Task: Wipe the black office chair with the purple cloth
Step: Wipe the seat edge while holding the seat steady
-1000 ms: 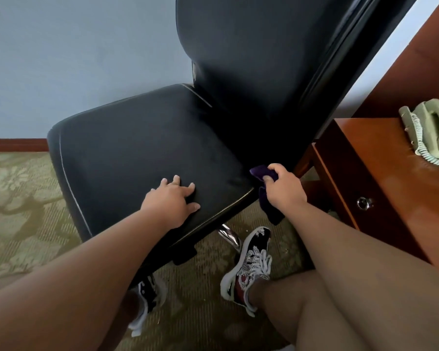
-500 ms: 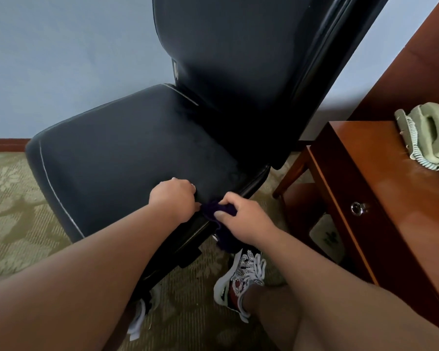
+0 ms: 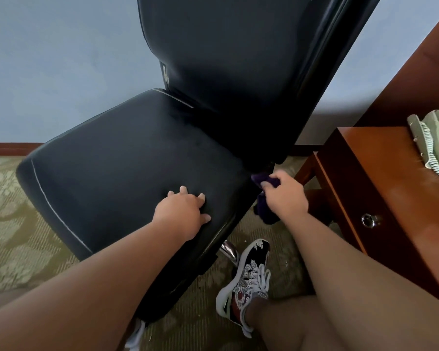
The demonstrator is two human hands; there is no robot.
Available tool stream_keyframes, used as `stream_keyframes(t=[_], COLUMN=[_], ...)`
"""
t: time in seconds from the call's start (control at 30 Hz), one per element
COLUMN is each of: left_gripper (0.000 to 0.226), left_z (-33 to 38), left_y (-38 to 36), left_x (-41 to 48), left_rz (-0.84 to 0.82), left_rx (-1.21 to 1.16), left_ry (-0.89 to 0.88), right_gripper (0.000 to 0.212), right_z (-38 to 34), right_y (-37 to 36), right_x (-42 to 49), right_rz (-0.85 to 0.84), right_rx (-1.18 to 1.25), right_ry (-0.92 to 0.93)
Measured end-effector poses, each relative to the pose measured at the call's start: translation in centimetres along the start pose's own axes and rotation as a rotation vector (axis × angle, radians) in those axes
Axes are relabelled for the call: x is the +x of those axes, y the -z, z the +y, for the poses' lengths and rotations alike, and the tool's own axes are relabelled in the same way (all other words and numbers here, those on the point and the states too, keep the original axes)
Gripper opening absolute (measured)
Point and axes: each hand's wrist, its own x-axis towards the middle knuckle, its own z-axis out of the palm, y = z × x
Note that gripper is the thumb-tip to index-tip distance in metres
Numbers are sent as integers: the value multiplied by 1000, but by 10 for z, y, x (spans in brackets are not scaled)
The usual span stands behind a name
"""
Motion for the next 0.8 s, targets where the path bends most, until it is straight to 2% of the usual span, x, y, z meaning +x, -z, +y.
stream_keyframes(t=[0.1,0.23,0.33,0.5,0.63,0.73,0.8], left_gripper=[65,65,64,62,63,64,65], left_z=[4,7,6,1,-2,-2,-1], left_y=[0,3,2,-4,-4,0,6], left_x=[4,7,5,1,3,4,3], left_rz=[-20,-32,-29,2,4,-8,-8], left_rx=[22,16,8,14,60,75,73], left_ry=[0,9,10,1,3,5,5], right_gripper=[18,25,32,35,29,20,28], right_z=[27,29,12,0,-8,-11,-11], right_y=[10,12,8,2,-5,-10,-15], right_x=[21,34,40,46,30,6,-13], right_rz=[-19,10,29,59,-13,-132,-211], right_rx=[87,275,284,237,272,272,272], right_ry=[-80,11,110,83,125,167,182])
